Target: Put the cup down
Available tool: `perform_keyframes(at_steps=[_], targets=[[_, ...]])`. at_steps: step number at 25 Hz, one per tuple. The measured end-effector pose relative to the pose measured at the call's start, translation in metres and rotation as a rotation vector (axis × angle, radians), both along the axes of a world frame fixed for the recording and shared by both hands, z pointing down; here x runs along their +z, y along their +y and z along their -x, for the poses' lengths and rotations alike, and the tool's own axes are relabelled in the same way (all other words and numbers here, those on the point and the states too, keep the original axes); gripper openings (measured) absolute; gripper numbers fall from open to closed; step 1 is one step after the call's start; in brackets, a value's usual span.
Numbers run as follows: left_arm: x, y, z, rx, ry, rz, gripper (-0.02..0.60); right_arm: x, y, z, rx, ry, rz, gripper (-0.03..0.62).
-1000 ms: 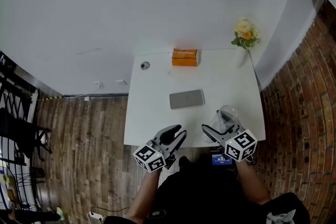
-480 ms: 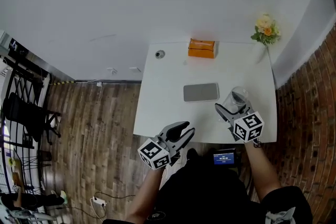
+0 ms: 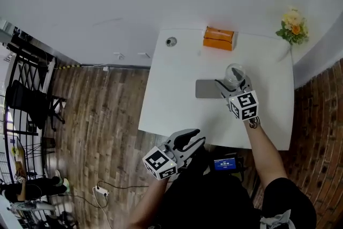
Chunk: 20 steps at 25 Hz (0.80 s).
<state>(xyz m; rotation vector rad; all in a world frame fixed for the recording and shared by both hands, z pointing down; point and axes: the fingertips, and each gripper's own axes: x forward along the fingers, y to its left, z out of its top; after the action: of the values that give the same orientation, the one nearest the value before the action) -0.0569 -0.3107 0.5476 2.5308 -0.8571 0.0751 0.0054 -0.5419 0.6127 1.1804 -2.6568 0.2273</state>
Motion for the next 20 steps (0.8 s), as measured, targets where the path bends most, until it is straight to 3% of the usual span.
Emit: perform_keyframes(at_steps=[6, 12, 17, 20], targets=[[0.009, 0.002, 0.002, -0.008, -0.005, 0.031, 0.132, 0.01, -0.013, 0.016, -0.026, 0.001, -0.05, 0.364], [0.013, -0.001, 0.007, -0.034, 0.002, 0.033, 0.132, 0.016, 0.002, 0.024, -0.069, 0.07, -0.115, 0.364], [0.007, -0.002, 0.005, -0.038, 0.01, 0.021, 0.132, 0.019, 0.004, 0.025, -0.063, 0.065, -0.097, 0.365], [0.003, -0.001, 0.004, -0.04, 0.009, 0.008, 0.132, 0.031, 0.006, 0.024, -0.061, 0.116, -0.075, 0.365]])
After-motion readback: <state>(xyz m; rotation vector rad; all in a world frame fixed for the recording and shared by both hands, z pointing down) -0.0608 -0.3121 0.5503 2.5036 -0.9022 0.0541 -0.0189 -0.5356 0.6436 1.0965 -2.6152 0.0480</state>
